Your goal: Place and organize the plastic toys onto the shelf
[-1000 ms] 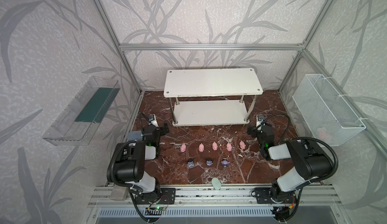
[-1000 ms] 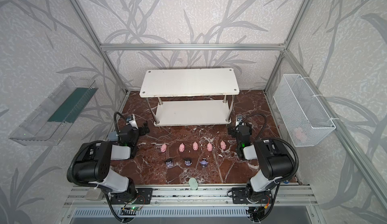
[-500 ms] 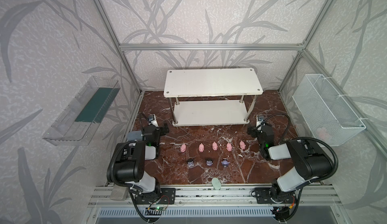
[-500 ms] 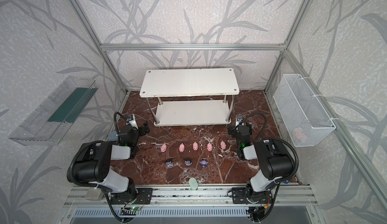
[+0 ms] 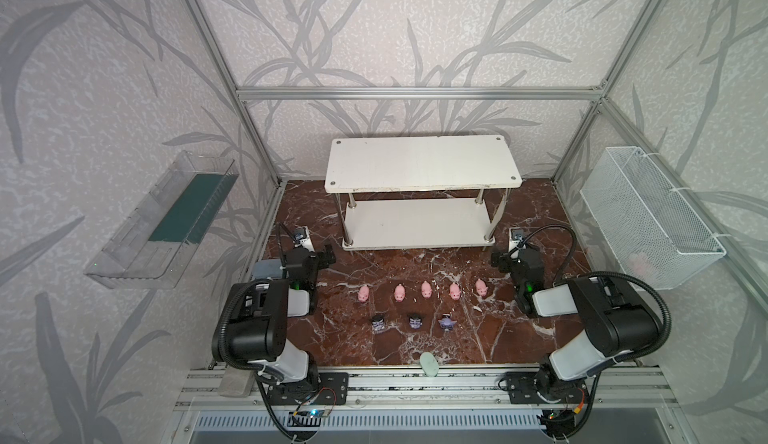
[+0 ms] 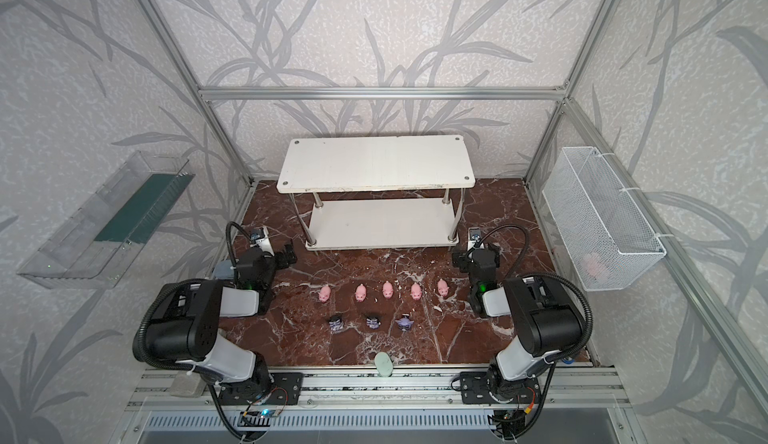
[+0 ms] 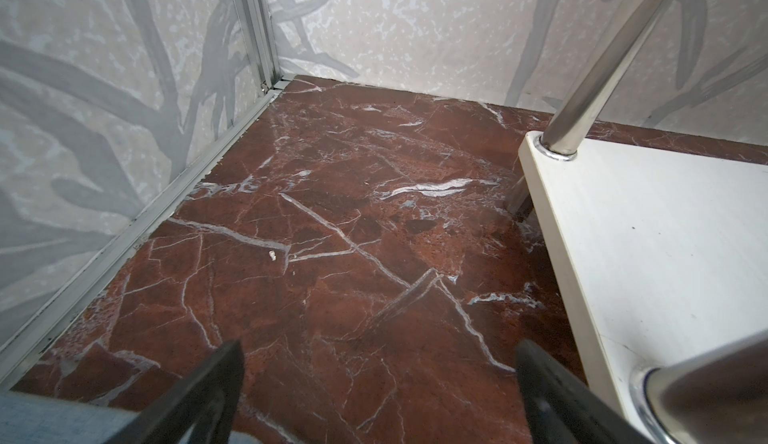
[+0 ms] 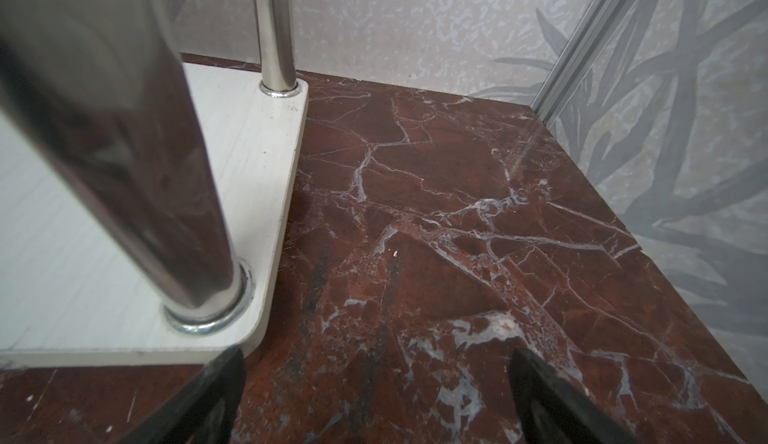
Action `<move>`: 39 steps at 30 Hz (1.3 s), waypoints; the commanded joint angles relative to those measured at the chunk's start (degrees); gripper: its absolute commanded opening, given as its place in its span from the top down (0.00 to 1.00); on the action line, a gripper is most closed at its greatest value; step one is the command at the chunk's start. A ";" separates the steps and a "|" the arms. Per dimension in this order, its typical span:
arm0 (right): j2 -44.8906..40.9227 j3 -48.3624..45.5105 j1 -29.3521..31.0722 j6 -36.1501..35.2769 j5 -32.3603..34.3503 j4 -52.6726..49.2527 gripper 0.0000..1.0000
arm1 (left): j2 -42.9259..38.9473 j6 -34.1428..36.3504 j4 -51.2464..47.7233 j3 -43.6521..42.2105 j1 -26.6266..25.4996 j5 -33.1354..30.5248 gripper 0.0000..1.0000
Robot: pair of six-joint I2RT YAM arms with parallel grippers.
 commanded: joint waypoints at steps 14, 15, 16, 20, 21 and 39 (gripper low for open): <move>-0.75 1.11 -0.18 0.63 0.88 0.99 0.01 | 0.21 0.90 0.38 0.89 0.28 1.58 0.05; -1.43 1.16 -0.10 0.63 1.42 0.59 0.01 | -0.74 0.83 -0.40 0.96 0.34 1.32 0.07; -3.22 1.59 -0.01 0.60 1.39 -1.76 0.01 | -2.22 0.67 -1.65 0.99 0.33 0.55 0.08; -9.33 2.53 -0.01 0.47 0.87 -8.83 0.00 | -8.20 -0.02 -6.29 0.46 0.11 -2.61 0.08; -10.09 2.37 0.00 0.47 1.15 -9.02 0.00 | -9.56 -0.34 -7.17 0.43 -0.06 -4.10 0.09; -33.31 7.29 1.09 13.90 0.88 -44.97 0.05 | -34.87 -14.74 -28.58 0.46 -15.43 -25.51 0.11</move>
